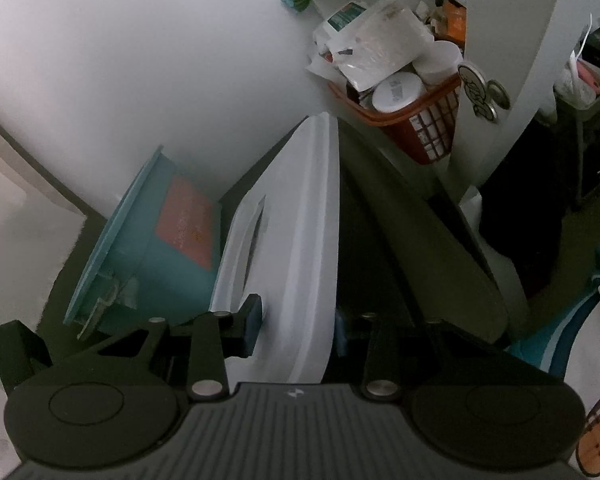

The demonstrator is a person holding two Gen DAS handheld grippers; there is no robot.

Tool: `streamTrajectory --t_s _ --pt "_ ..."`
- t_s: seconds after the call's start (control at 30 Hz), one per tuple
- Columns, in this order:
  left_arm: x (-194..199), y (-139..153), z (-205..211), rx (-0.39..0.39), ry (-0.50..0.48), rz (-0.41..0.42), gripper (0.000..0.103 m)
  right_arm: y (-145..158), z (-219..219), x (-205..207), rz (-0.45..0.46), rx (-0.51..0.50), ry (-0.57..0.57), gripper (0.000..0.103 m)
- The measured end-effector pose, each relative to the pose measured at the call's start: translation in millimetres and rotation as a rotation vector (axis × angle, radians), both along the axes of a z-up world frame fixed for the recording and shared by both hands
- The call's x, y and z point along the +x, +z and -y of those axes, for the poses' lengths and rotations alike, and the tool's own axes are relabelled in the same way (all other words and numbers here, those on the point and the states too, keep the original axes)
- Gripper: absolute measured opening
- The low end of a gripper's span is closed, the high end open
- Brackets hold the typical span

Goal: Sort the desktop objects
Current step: 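Close the right gripper on the white box rim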

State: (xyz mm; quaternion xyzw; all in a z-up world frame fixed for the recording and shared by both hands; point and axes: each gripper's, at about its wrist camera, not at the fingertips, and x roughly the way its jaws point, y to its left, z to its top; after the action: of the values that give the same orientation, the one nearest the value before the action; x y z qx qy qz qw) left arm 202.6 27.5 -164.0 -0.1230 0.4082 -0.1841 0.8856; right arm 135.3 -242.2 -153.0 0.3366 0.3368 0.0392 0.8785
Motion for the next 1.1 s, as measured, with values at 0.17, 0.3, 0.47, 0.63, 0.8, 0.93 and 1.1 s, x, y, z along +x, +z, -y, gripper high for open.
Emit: streamTrajectory --t_s 0.17,0.3,0.47,0.63,0.8,0.93,1.1 --pt "-0.7 -0.4 -0.3 0.001 -0.001 0.001 0.069 0.8 -1.0 1.8 -0.006 -0.006 0.002 0.041" --pt "-1.0 -0.3 0.3 0.003 -0.003 0.000 0.069 -1.3 -2.4 4.1 -0.018 -0.018 -0.004 0.043" --pt "-1.0 0.3 -0.6 -0.007 -0.002 -0.004 0.069 -2.4 -2.0 3.6 -0.020 -0.012 -0.006 0.043" --pt "-0.1 -0.3 -1.6 -0.016 -0.001 -0.007 0.070 -0.3 -1.4 3.3 0.001 0.008 -0.001 0.043" --pt "1.5 -1.3 -5.9 -0.047 0.009 -0.016 0.071 3.1 -1.9 3.7 0.039 0.053 0.013 0.042" --pt "1.0 -0.9 -7.6 -0.061 0.016 -0.015 0.071 2.6 -3.9 4.3 0.053 0.097 0.028 0.043" --pt "-0.7 2.1 -2.2 -0.059 -0.014 -0.005 0.071 -1.9 -12.0 7.7 0.033 0.118 0.058 0.043"
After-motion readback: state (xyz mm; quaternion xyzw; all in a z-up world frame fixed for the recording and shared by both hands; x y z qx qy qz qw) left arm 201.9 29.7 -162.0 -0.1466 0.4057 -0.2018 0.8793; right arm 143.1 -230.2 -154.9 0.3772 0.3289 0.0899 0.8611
